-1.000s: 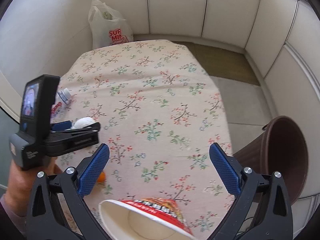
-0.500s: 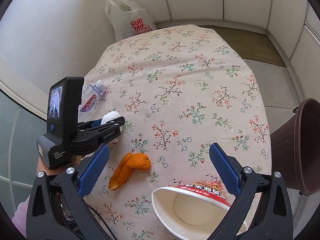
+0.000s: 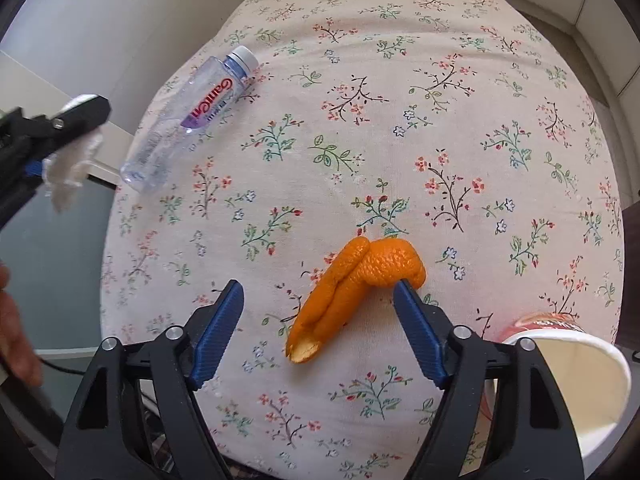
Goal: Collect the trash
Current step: 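Grasp the white tissue ball with the left tool while the right tool grasps the orange peel, then lift the tissue ball and orange peel and carry both over the brown bin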
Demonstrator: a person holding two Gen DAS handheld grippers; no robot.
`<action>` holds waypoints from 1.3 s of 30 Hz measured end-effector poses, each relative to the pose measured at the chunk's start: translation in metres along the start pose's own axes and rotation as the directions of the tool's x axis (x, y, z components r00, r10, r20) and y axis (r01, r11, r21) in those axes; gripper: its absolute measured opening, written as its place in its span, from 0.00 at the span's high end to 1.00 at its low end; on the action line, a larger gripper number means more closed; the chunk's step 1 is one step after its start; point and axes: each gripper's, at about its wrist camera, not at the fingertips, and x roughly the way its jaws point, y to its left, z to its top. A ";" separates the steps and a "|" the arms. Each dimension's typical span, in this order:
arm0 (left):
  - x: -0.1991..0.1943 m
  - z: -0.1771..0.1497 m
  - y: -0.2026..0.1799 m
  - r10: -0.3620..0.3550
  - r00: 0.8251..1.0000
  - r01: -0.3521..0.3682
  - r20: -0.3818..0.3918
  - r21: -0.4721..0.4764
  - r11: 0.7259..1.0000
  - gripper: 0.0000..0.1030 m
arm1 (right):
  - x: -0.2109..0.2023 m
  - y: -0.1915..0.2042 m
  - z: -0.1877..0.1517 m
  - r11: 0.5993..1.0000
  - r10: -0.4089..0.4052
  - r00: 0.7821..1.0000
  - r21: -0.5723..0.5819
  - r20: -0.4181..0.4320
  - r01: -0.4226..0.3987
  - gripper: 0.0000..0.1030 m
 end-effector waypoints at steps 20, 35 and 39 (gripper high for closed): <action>-0.008 -0.003 -0.012 -0.010 0.999 0.008 0.032 0.053 0.999 0.66 | 0.008 0.013 -0.004 0.997 0.046 0.998 -0.060 0.034 -0.044 0.82; -0.043 0.010 -0.019 -0.041 0.988 0.038 0.149 0.026 0.999 0.66 | -0.081 0.021 0.003 0.987 0.114 0.960 -0.138 0.257 -0.080 0.82; -0.047 0.012 -0.025 -0.063 0.983 0.061 0.172 0.017 0.998 0.66 | -0.106 0.011 0.003 0.989 0.109 0.935 -0.128 0.338 -0.069 0.82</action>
